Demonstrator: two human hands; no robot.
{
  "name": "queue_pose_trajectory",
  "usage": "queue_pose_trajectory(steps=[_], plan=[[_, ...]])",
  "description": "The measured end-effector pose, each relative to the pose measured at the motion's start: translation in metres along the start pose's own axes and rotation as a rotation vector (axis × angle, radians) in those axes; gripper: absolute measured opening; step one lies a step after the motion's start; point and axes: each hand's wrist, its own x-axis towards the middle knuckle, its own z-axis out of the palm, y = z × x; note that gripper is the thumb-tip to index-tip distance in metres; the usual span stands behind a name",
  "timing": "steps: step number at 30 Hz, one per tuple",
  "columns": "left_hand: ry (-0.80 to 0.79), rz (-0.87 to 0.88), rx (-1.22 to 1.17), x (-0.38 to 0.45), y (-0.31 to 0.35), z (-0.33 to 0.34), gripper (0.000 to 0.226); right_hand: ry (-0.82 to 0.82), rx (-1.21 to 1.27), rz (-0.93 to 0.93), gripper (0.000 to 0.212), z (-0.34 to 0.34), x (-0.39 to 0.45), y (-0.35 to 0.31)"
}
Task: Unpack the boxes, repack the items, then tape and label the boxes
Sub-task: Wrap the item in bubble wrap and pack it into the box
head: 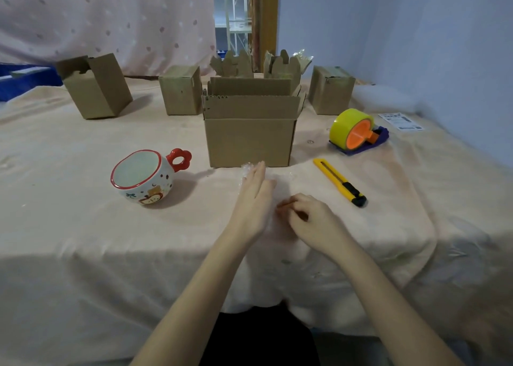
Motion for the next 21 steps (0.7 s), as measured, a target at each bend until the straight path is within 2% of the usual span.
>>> queue_pose_trajectory(steps=[2, 4, 7, 9, 13, 15, 21], plan=[[0.024, -0.012, -0.085, -0.001, 0.0, -0.001, 0.052, -0.001, 0.005, 0.104, 0.057, 0.0, 0.007, -0.009], [0.032, -0.017, -0.126, -0.003, 0.002, -0.004, 0.052, 0.007, -0.001, 0.152, 0.065, 0.003, 0.011, -0.018], [0.029, 0.006, -0.122, -0.003, 0.0, -0.012, 0.056, 0.013, -0.028, 0.184, 0.06, 0.007, 0.014, -0.023], [0.007, 0.045, -0.046, -0.004, -0.004, -0.02, 0.06, 0.014, 0.053, 0.176, 0.052, 0.011, 0.016, -0.023], [-0.048, 0.219, 0.39, -0.005, -0.011, -0.035, 0.052, 0.053, 0.352, 0.199, 0.028, 0.01, 0.016, -0.023], [-0.079, 0.318, 0.59, -0.002, -0.016, -0.039, 0.049, 0.064, 0.383, 0.206, 0.02, 0.007, 0.016, -0.021], [-0.155, 0.373, 0.778, 0.008, -0.019, -0.032, 0.05, 0.097, 0.376, 0.263, 0.015, 0.003, 0.018, -0.014]])
